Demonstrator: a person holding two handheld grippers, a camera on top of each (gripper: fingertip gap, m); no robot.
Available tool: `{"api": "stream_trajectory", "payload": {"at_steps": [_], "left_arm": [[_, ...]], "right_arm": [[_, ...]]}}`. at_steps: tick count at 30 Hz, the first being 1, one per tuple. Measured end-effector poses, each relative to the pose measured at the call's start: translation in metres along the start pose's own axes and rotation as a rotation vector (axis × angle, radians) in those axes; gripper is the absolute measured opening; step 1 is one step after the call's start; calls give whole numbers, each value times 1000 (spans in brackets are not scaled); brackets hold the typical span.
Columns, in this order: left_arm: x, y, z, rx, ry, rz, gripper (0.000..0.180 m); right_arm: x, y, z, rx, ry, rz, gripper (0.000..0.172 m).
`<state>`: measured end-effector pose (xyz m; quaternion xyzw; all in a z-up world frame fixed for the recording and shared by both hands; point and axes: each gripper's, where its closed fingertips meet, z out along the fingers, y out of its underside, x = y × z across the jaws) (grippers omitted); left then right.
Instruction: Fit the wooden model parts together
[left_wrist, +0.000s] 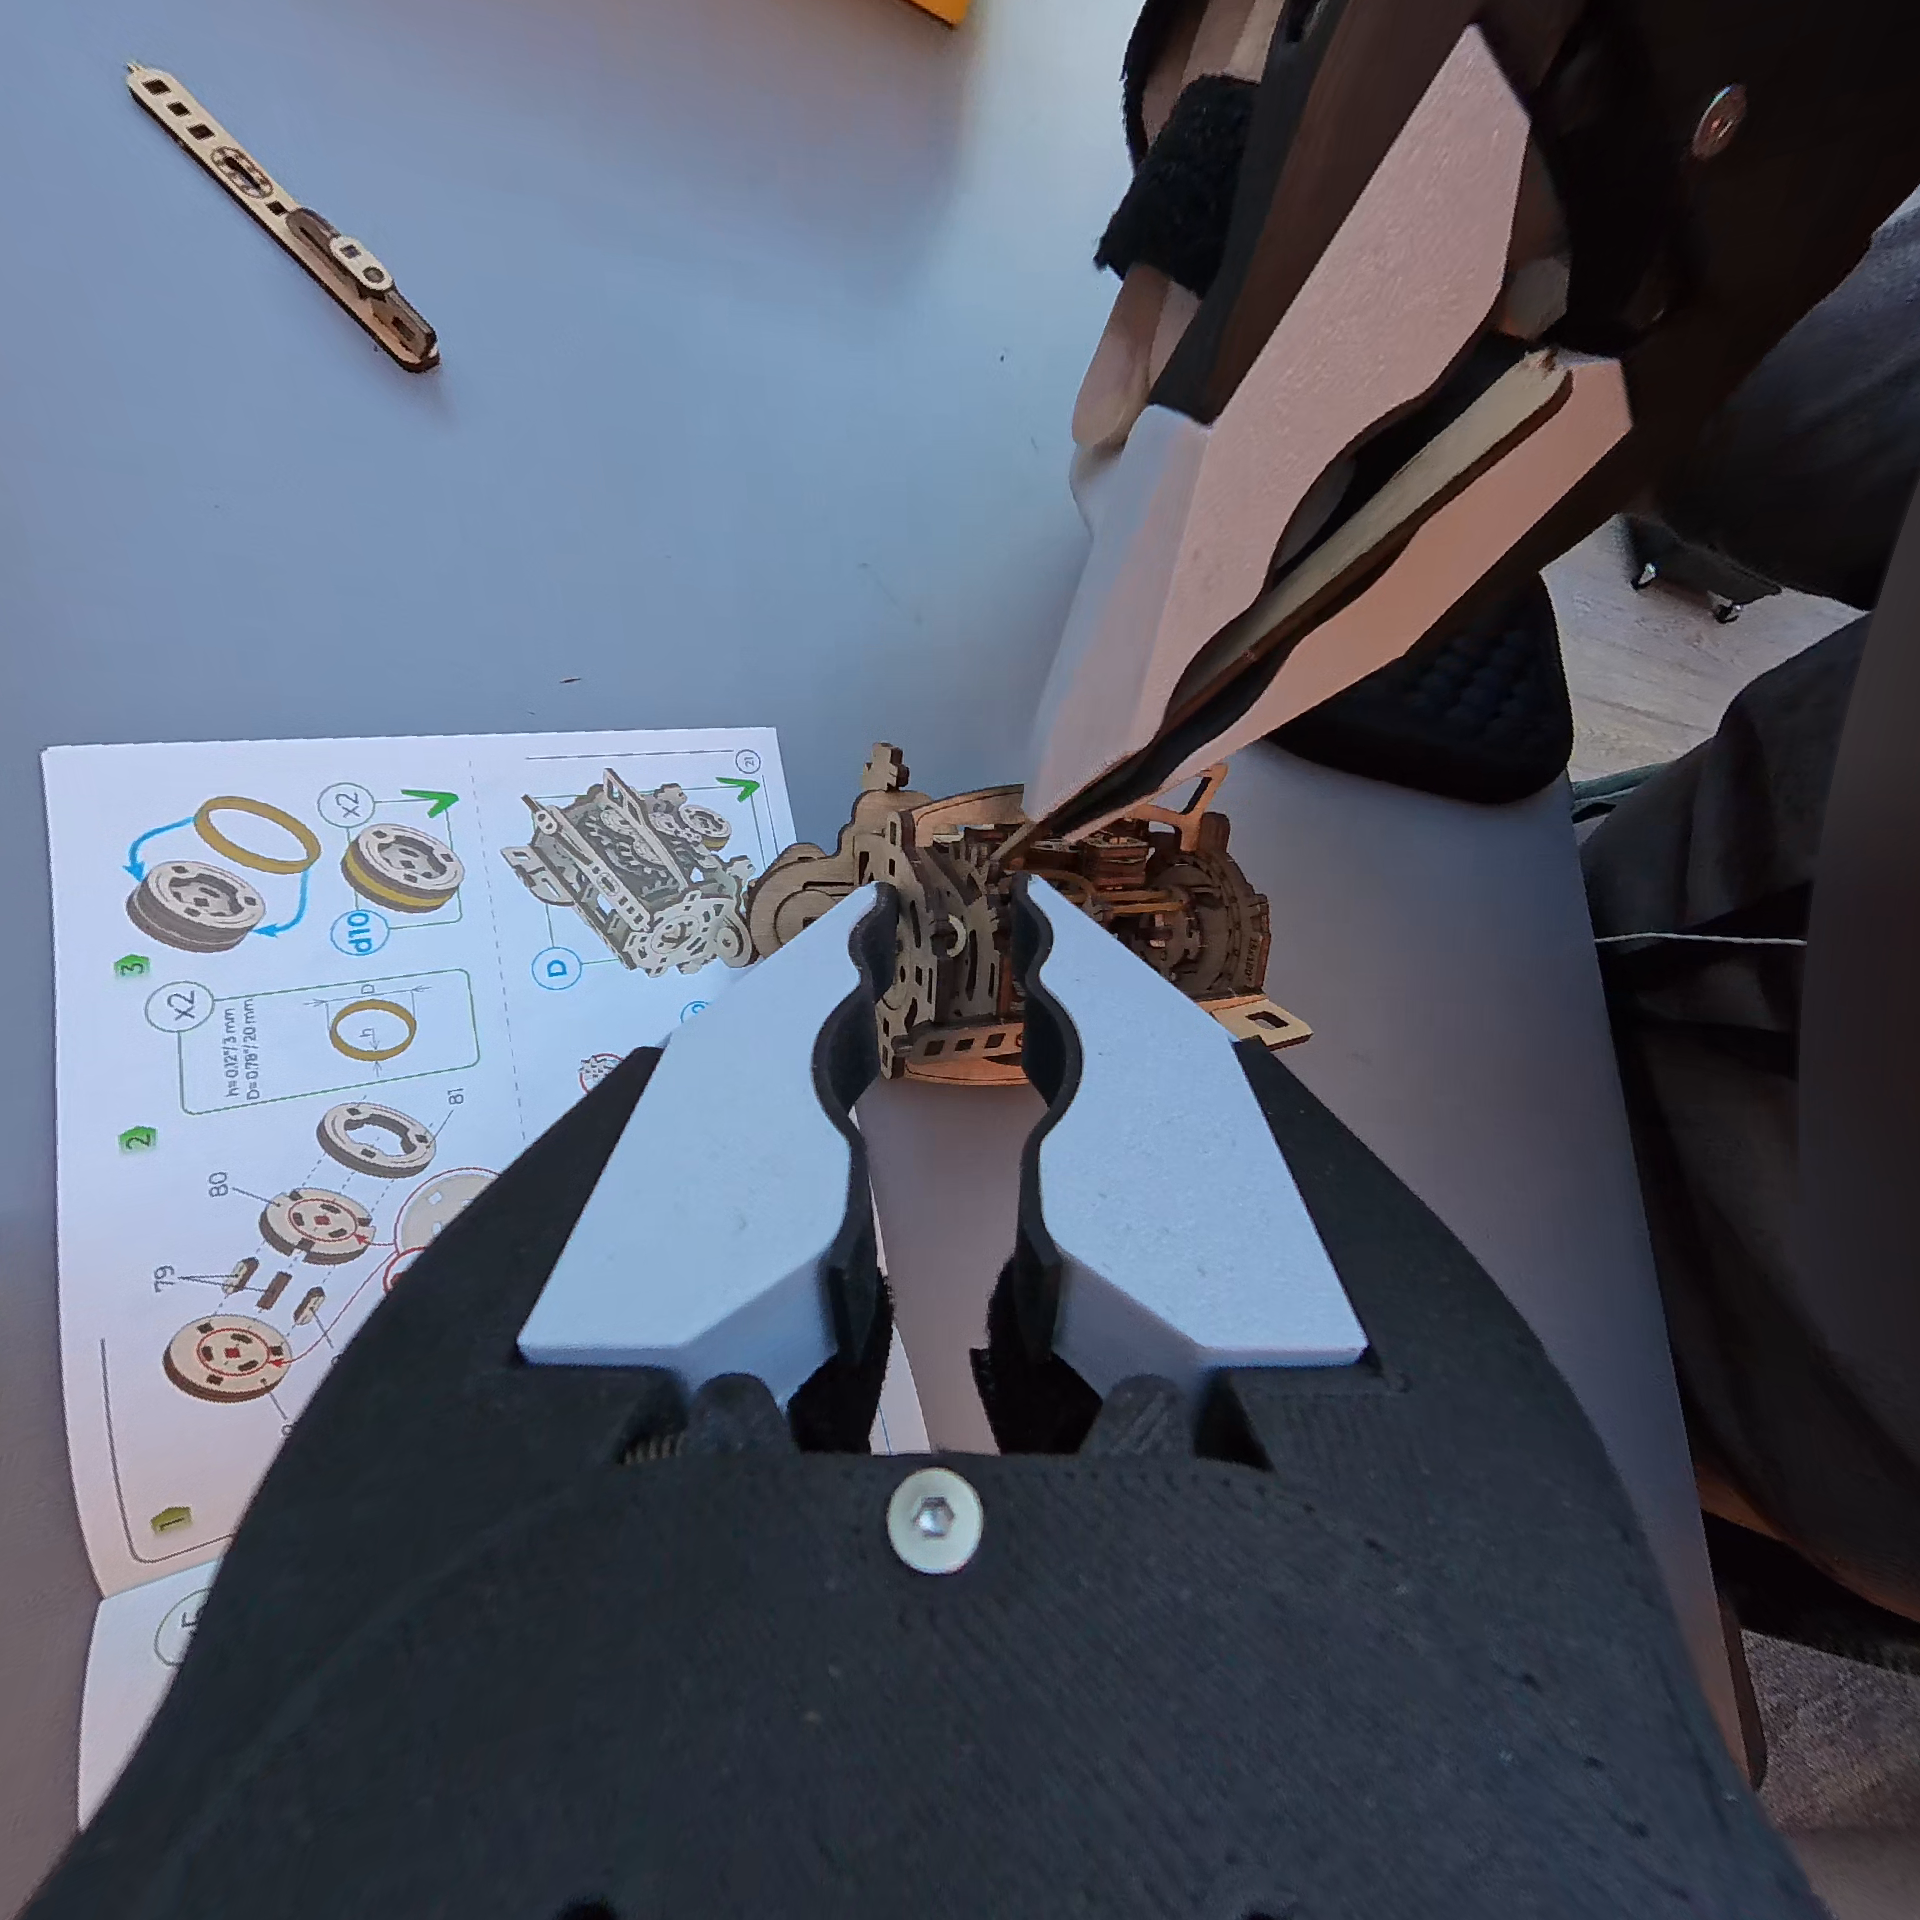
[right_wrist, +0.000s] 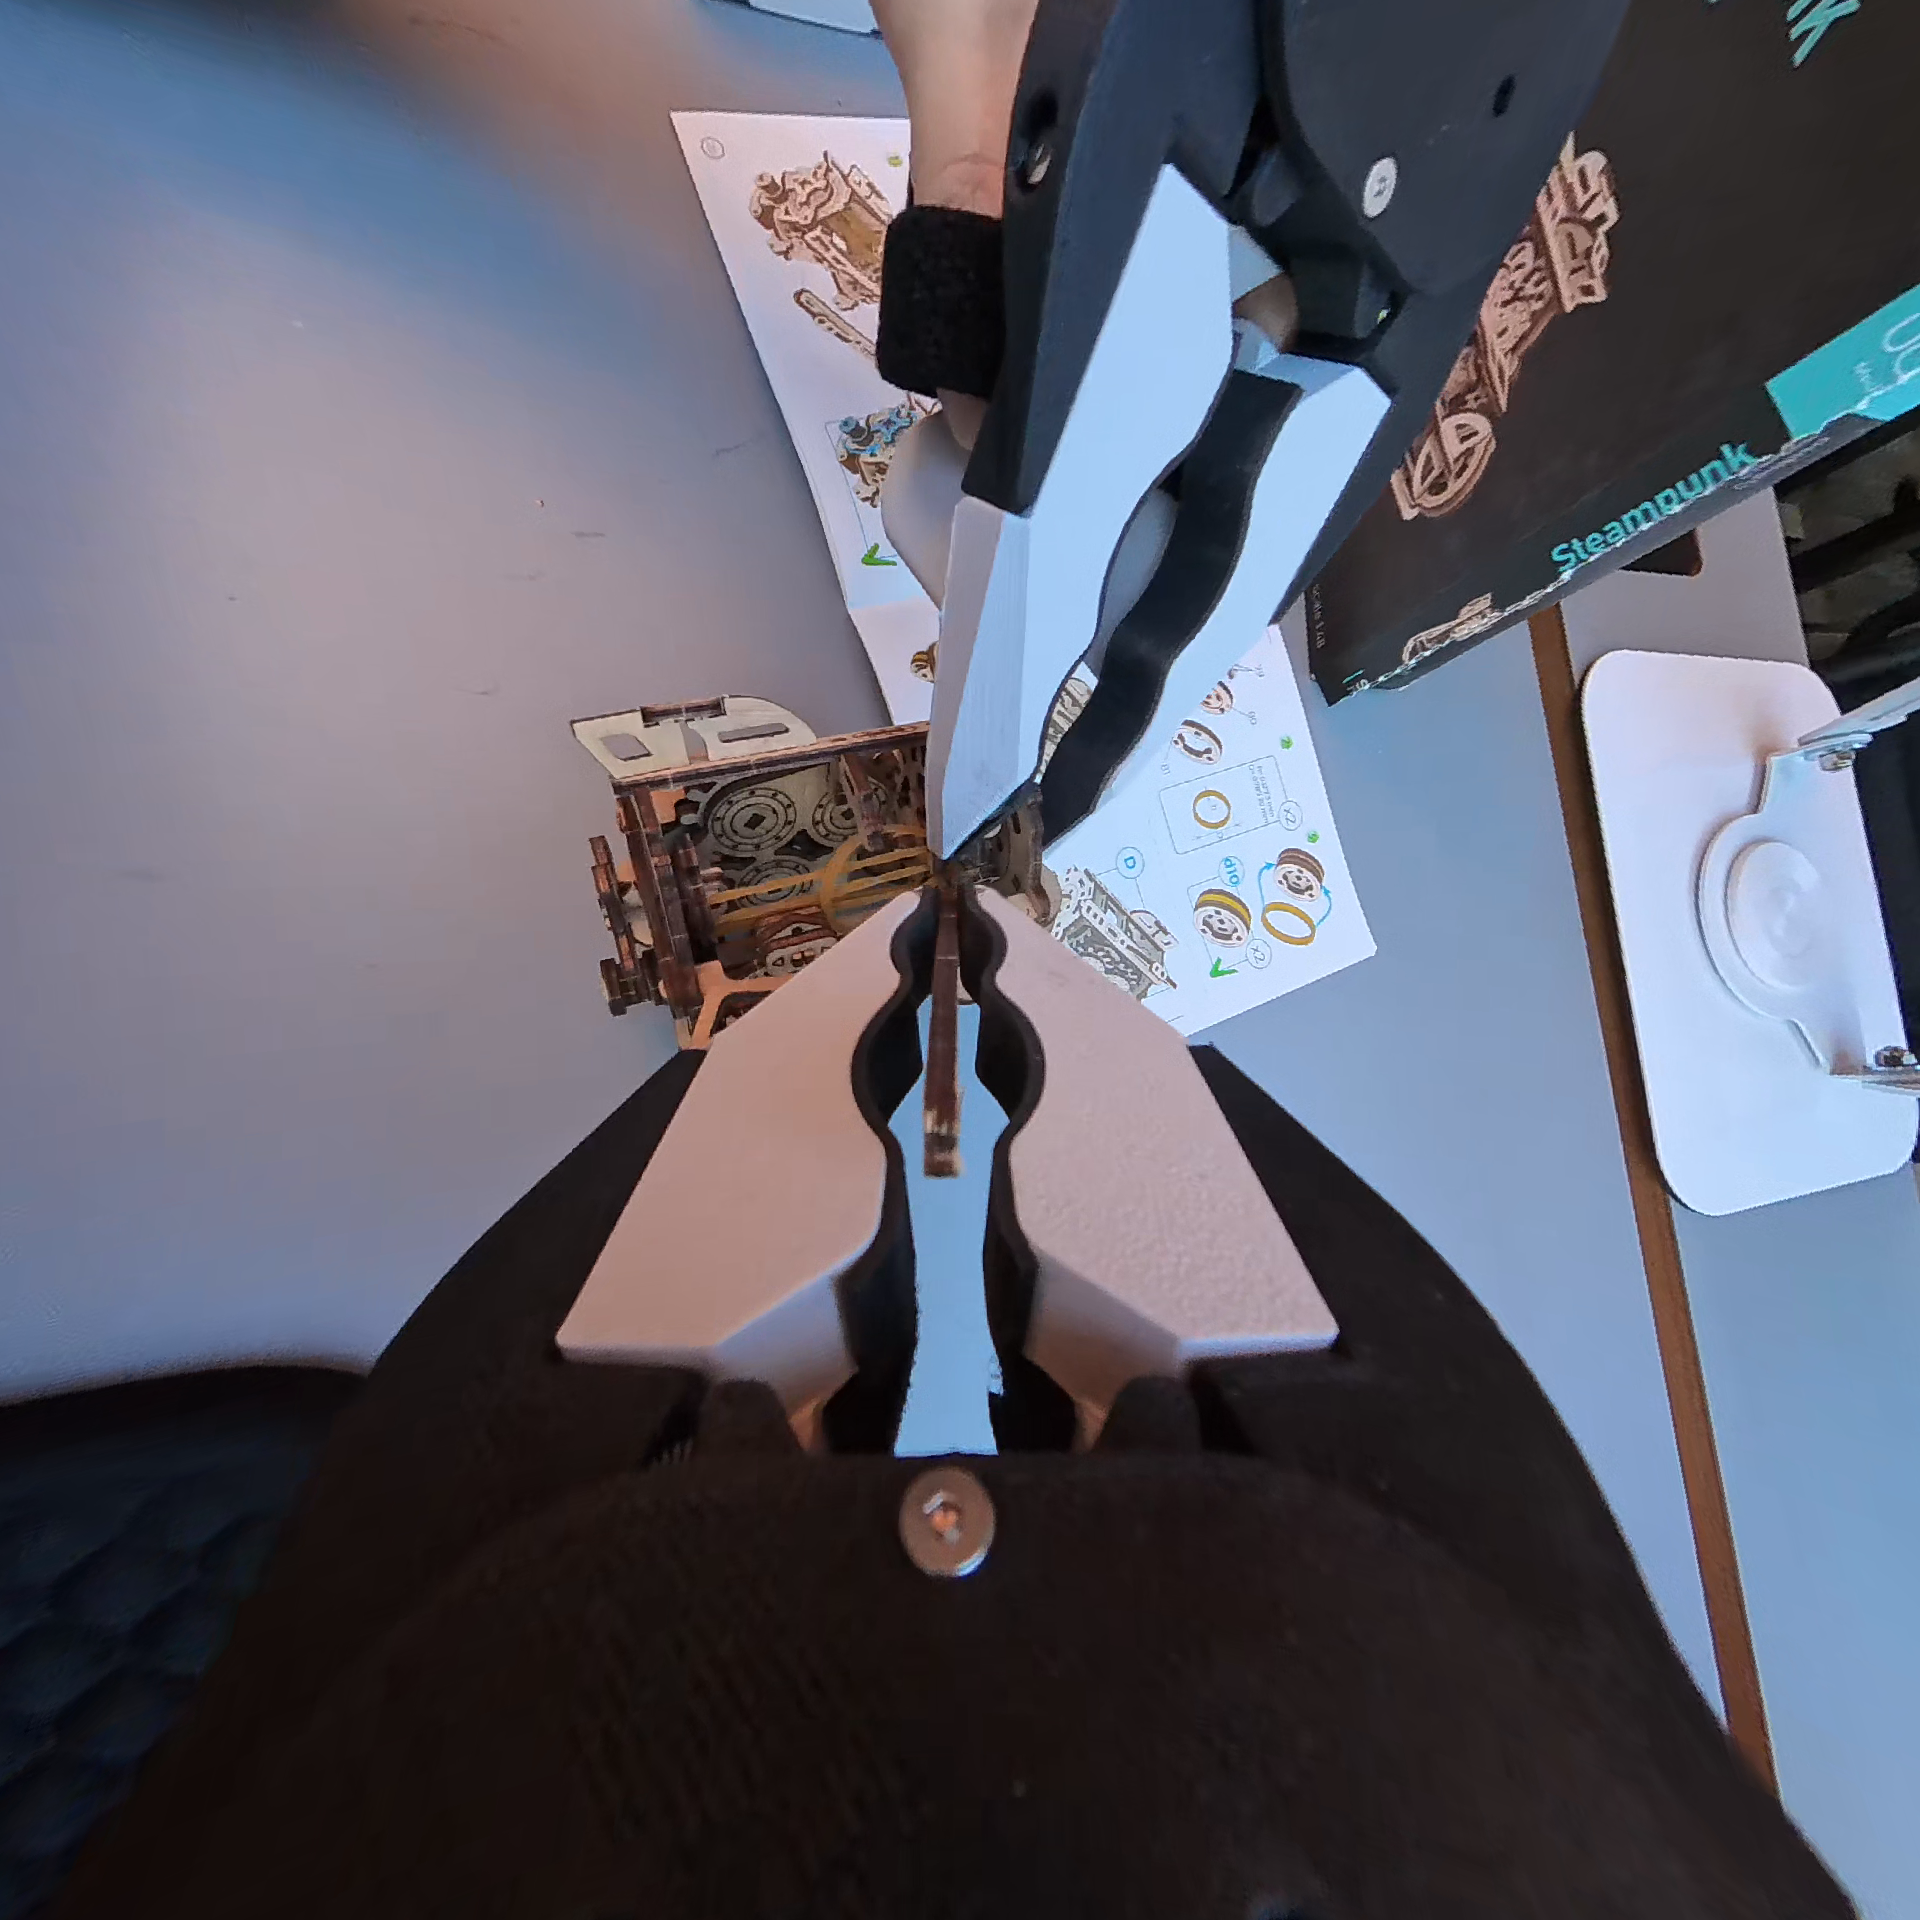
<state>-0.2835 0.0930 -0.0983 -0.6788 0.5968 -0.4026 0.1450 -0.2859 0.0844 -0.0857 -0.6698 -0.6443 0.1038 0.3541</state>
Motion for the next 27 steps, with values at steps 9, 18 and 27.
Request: {"api": "stream_trajectory", "payload": {"at_steps": [9,18,27], "left_arm": [[0,0,0,1,2,-2,19],[0,0,0,0,1,-2,19],[0,0,0,0,7,-7,19]], "right_arm": [[-5,5,7,-18,-35,13,1],[-8,2,3,19,-101,68,1],[-18,-1,0,64,-224,160,1]]}}
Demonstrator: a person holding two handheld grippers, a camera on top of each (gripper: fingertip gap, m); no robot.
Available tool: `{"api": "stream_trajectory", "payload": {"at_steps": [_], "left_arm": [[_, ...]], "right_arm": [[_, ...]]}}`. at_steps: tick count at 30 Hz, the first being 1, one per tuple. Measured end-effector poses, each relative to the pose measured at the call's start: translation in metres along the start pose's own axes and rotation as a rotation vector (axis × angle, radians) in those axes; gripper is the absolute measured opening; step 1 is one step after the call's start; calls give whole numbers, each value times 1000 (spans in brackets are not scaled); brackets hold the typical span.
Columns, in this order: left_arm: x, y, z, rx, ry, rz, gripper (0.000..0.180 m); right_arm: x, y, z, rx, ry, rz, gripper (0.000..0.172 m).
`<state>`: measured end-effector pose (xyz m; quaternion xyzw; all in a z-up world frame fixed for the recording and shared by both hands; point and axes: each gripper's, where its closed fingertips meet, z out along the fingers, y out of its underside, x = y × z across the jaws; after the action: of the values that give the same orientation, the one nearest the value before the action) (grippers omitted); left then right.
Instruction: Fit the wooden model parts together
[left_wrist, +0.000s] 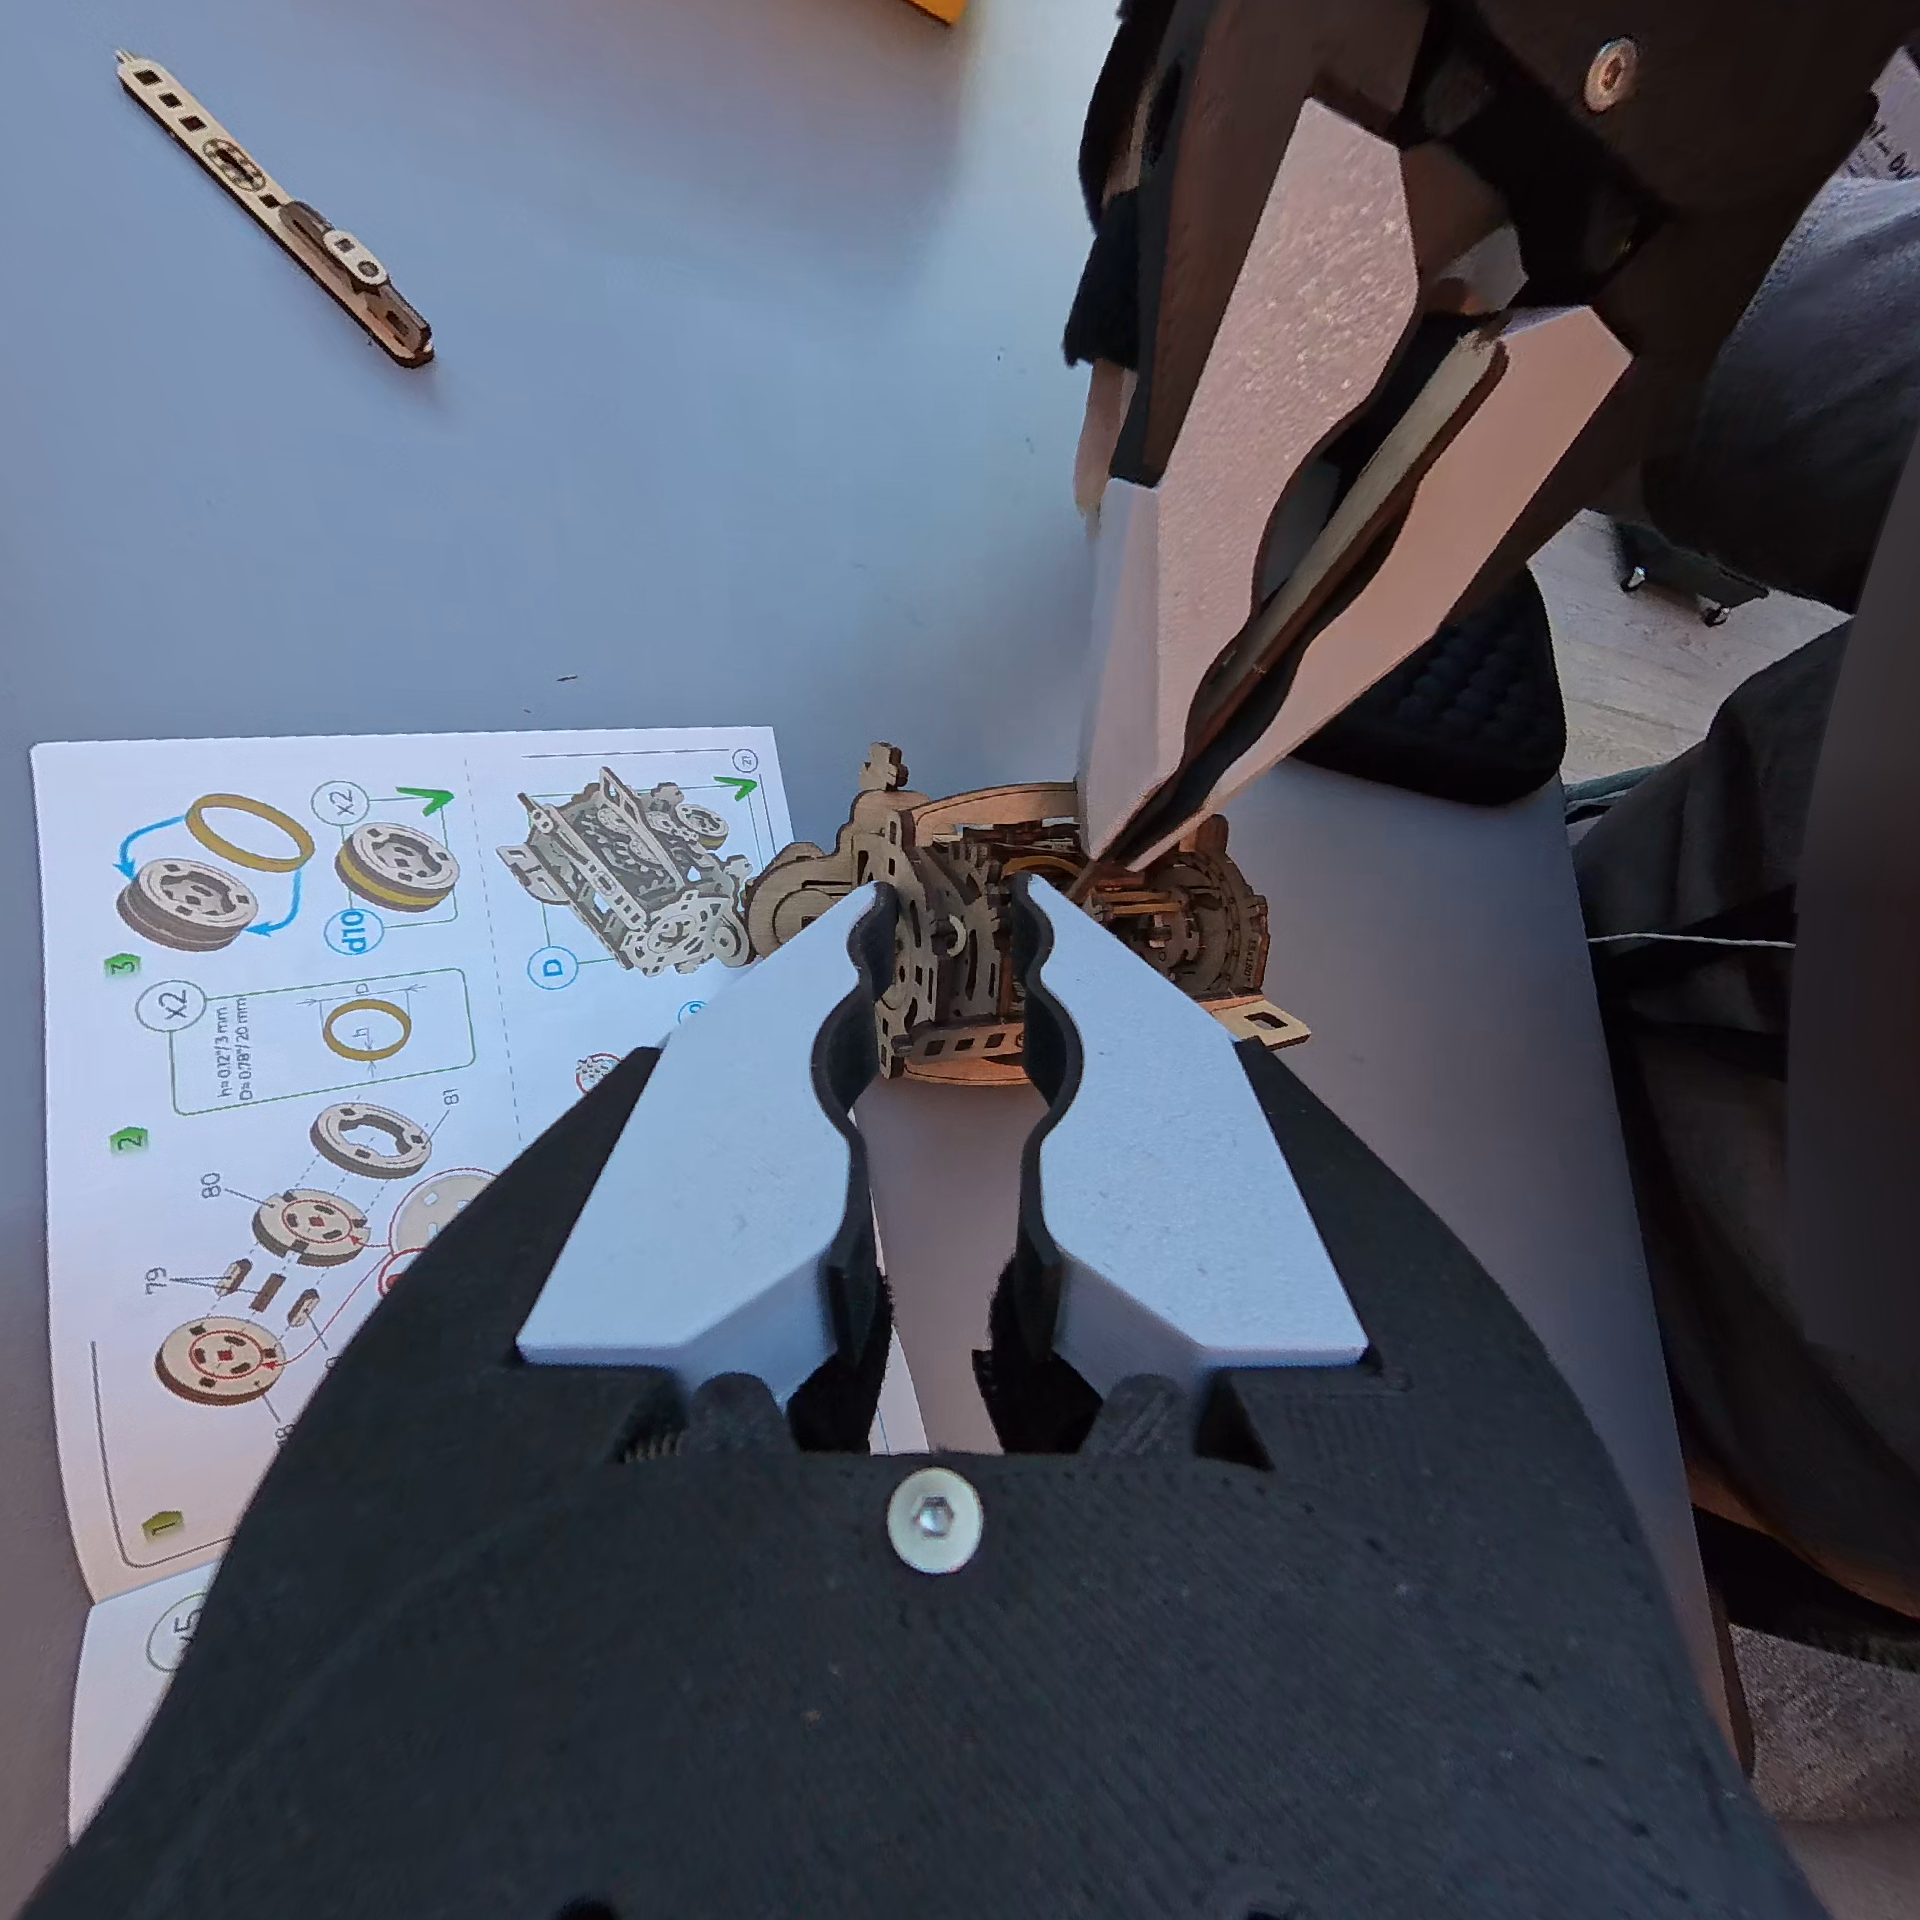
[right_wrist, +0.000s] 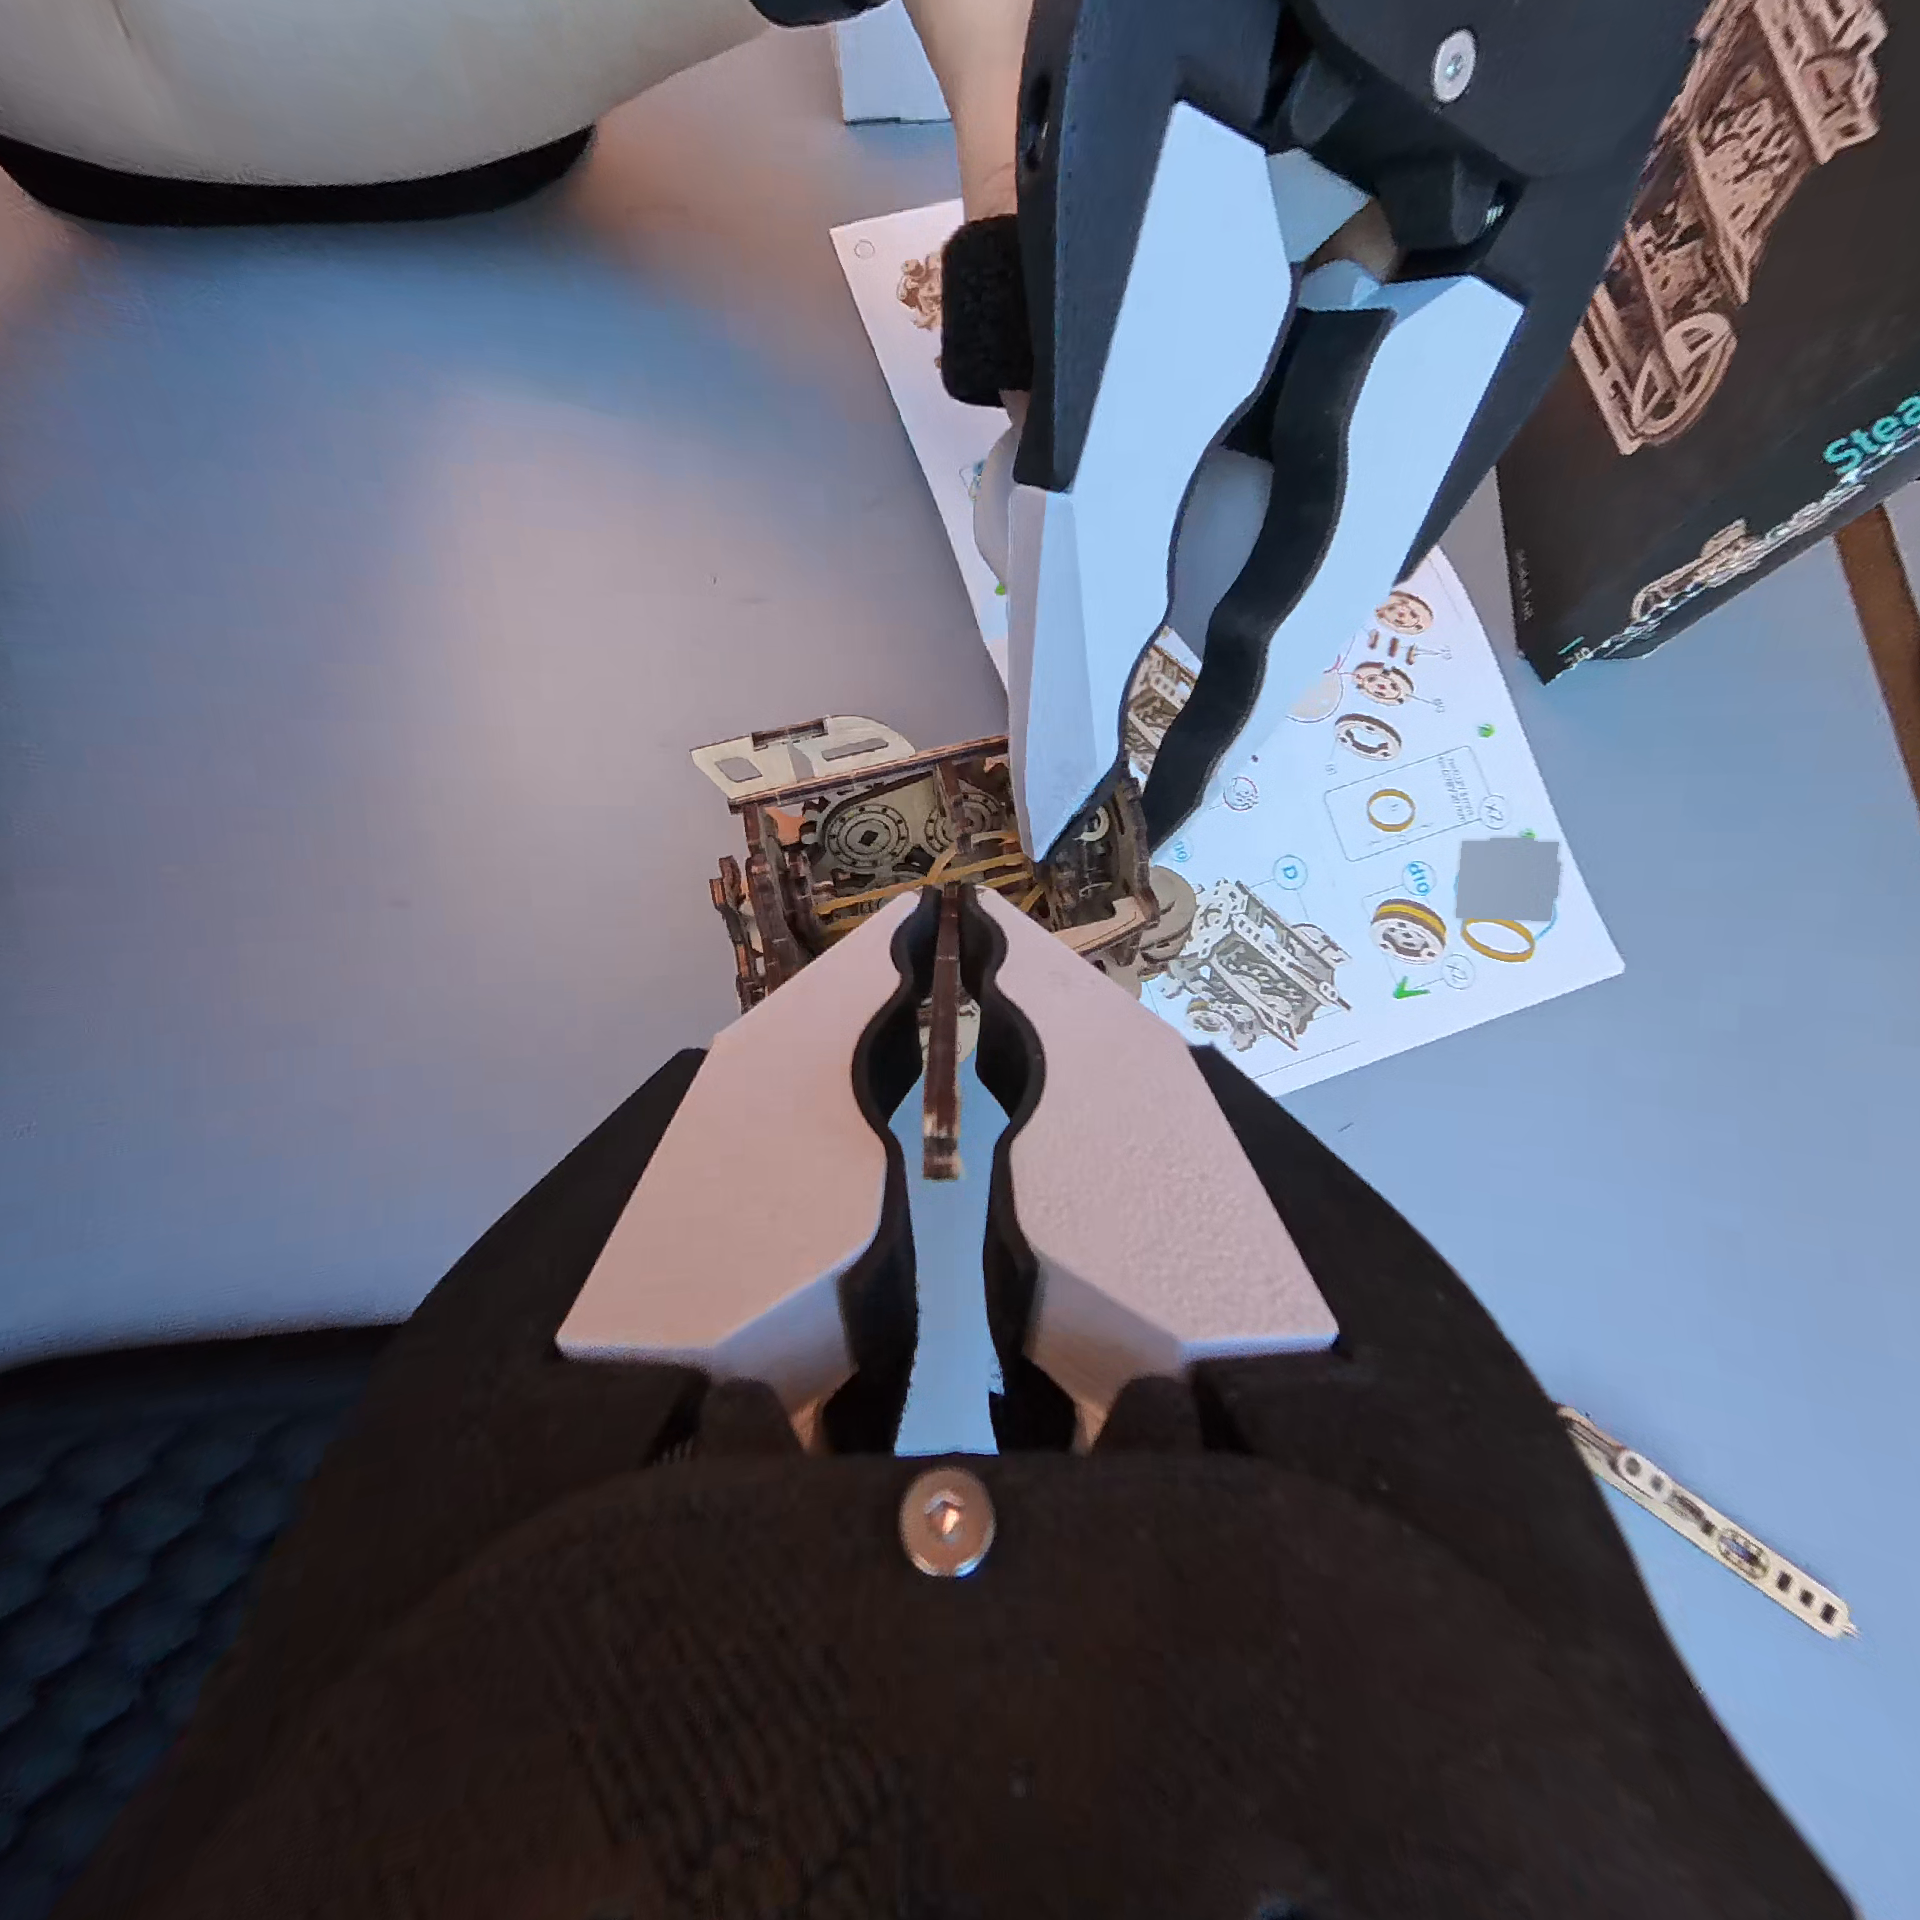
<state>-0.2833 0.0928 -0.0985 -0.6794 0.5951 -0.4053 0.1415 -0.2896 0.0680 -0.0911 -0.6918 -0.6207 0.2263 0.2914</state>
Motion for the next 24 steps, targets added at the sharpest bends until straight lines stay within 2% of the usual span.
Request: {"api": "stream_trajectory", "payload": {"at_steps": [24], "left_arm": [[-1,1,3,-15,2,-5,22]], "right_arm": [[-16,3,-1,-35,-82,27,1]]}}
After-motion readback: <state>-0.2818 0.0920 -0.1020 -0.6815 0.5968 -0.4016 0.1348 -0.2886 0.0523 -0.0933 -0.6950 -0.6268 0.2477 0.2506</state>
